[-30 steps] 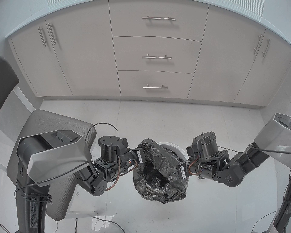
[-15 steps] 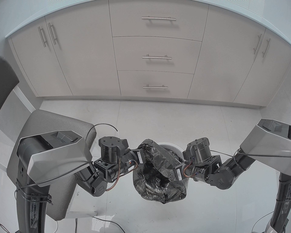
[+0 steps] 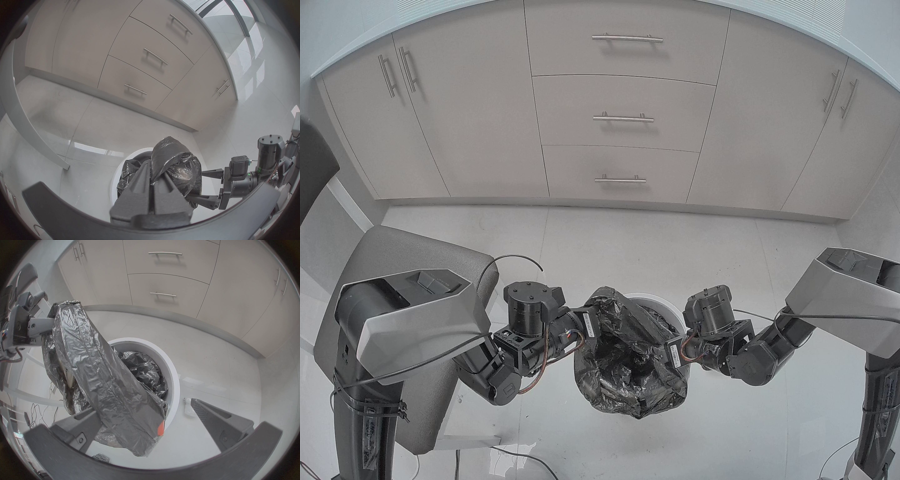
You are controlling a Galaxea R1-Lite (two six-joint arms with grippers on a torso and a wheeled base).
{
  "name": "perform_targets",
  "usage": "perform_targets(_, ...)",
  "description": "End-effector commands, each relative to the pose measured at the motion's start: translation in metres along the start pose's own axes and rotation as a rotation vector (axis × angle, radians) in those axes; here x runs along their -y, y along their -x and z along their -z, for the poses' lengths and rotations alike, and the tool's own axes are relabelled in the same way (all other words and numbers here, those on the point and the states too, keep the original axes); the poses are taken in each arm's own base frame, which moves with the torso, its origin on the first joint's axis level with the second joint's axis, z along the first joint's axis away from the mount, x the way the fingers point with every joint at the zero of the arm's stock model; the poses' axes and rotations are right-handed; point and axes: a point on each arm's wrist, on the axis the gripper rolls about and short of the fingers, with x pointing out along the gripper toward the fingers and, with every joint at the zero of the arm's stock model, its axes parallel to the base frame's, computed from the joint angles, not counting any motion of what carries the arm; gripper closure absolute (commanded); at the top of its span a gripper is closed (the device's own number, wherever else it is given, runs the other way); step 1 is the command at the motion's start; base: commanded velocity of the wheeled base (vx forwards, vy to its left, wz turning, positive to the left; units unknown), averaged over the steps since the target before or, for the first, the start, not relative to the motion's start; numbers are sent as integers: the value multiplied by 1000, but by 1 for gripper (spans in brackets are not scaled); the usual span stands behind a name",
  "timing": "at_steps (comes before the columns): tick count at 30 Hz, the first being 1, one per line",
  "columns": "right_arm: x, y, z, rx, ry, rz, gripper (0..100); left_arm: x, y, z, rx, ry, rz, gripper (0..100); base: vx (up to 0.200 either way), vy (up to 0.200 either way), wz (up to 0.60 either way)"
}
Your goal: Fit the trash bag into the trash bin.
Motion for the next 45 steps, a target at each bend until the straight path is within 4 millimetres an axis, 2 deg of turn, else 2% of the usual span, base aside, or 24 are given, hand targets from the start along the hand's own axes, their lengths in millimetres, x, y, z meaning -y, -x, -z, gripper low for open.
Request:
perform_targets(1, 3, -3, 0, -3, -6, 9, 0, -1, 0, 1, -2, -1, -2, 100, 0, 0, 0)
perform_targets(9, 5, -3, -2, 12, -11, 53, 0, -9, -4, 8, -19, 0, -18, 100, 0, 0, 0)
perform_targets(14, 6, -10, 0, 41, -13, 58, 0, -10, -4, 9, -18, -1, -21, 100, 0, 0, 0)
perform_targets(15, 5, -11, 1, 43, -12, 58, 100, -10, -4, 8, -17, -2, -19, 100, 0, 0, 0)
perform_targets(22, 3, -21, 6, 76, -25, 55, 100, -10, -4, 7, -13, -3, -20, 100, 0, 0, 0)
perform_targets(35, 5, -26, 2, 112, -52, 68, 100, -13, -4, 9, -16, -4, -25, 100, 0, 0, 0)
perform_targets(45, 9, -33, -6, 227, -111, 118, 100, -28, -4, 4, -35, 6, 17, 100, 0, 0, 0)
